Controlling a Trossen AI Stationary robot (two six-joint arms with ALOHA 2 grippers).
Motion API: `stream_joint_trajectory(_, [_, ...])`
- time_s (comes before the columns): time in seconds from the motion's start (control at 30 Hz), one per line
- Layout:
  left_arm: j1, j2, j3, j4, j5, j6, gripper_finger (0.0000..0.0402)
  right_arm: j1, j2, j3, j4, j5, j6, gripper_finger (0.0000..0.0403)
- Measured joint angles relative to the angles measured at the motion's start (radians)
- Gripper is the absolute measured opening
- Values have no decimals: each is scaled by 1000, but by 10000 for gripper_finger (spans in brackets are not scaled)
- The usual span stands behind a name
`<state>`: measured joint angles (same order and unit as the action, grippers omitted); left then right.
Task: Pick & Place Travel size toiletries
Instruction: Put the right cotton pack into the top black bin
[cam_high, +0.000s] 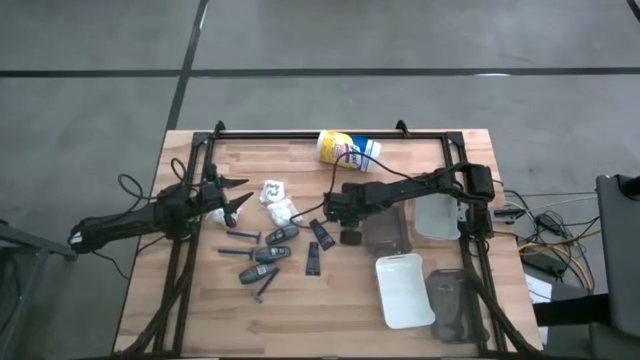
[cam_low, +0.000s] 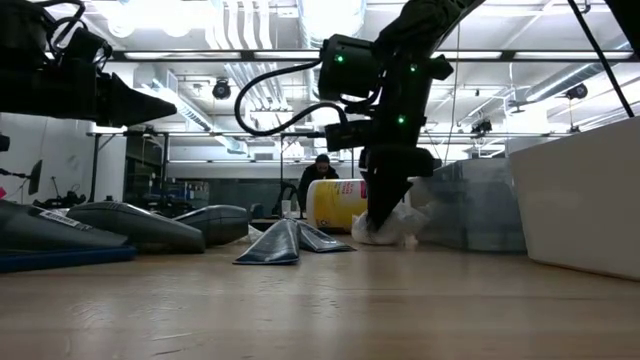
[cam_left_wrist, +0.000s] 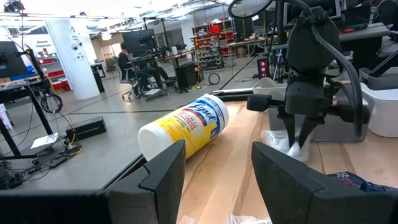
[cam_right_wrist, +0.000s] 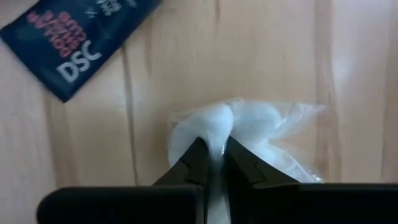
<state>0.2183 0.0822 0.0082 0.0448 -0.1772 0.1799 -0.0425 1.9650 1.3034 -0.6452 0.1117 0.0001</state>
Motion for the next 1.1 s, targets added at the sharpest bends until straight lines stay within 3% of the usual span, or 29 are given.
stream_joint_trajectory(0.23, [0, 0, 0, 0, 0, 0, 190, 1, -50, 16, -6, -26, -38, 22])
stream_joint_trajectory(0.87, [0, 0, 0, 0, 0, 0, 190, 3, -392, -9, -52, -46, -35, 19])
stream_joint_trajectory(1.1, [0, 0, 0, 0, 0, 0, 190, 6, -512, -98, -57, -43, 4, 22])
